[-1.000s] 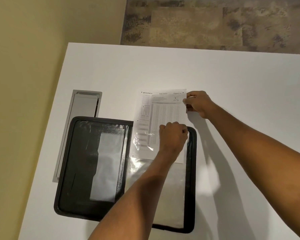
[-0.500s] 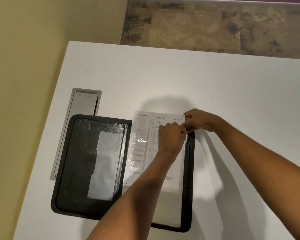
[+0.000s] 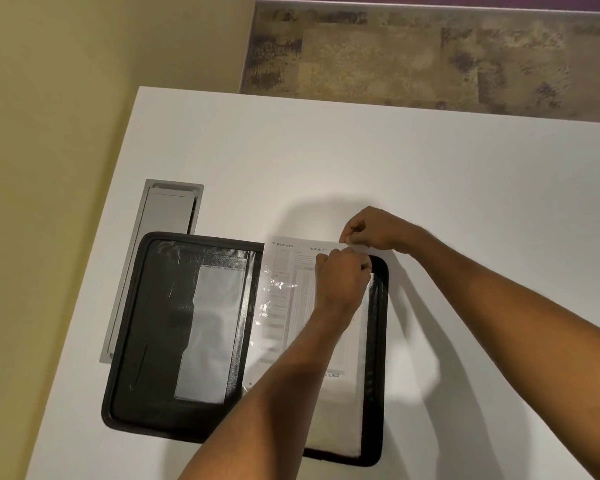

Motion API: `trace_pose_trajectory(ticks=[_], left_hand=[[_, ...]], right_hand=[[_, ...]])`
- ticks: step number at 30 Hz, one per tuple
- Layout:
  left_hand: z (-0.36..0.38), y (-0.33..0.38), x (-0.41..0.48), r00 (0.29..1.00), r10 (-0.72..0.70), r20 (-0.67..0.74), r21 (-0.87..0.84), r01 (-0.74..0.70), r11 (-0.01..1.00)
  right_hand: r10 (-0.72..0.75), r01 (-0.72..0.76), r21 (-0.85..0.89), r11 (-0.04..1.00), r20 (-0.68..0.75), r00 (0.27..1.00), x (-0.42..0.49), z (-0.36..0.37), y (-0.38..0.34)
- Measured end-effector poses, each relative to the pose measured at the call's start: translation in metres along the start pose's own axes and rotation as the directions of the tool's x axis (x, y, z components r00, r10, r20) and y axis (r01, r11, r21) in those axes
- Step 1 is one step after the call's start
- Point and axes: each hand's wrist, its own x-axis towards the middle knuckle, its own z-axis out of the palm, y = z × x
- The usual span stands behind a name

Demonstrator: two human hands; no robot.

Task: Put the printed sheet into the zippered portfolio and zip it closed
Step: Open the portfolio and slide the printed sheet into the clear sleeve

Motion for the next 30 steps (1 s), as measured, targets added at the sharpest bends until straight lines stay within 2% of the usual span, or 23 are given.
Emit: trace_pose_trajectory(ticks=[3, 7, 16, 19, 23, 25, 30], left_hand=[[0.003, -0.001, -0.002, 1.000, -0.002, -0.015, -0.030, 0.001, 1.000], [0.003, 0.001, -0.006, 0.994, 0.030, -0.104, 0.009, -0.029, 1.000], [0.012, -0.004, -0.016, 0.982, 0.088, -0.165, 0.018, -0.086, 0.996], [0.013, -0.007, -0.017, 0.986, 0.071, -0.149, -0.024, -0.075, 0.997], [0.019, -0.005, -0.020, 0.982, 0.065, -0.180, 0.019, -0.062, 0.998], [0.024, -0.007, -0.020, 0.976, 0.107, -0.187, 0.065, -0.096, 0.993], [0.022, -0.023, -0.030, 0.932, 0.274, -0.236, 0.130, -0.249, 0.960]], right_hand=[[0.083, -0.083, -0.002, 0.997, 0.116, 0.990, -0.006, 0.004, -0.006], [0.184, -0.181, -0.030, 0.983, 0.174, 0.967, -0.009, 0.013, -0.016], [0.309, -0.252, -0.229, 0.940, 0.263, 0.914, -0.007, 0.029, -0.036], [0.335, -0.241, -0.323, 0.915, 0.274, 0.902, -0.004, 0.033, -0.041], [0.350, -0.215, -0.434, 0.875, 0.259, 0.900, -0.004, 0.034, -0.043], [0.363, -0.228, -0.438, 0.870, 0.254, 0.896, -0.006, 0.031, -0.041], [0.367, -0.291, -0.311, 0.905, 0.224, 0.903, -0.015, 0.023, -0.029]])
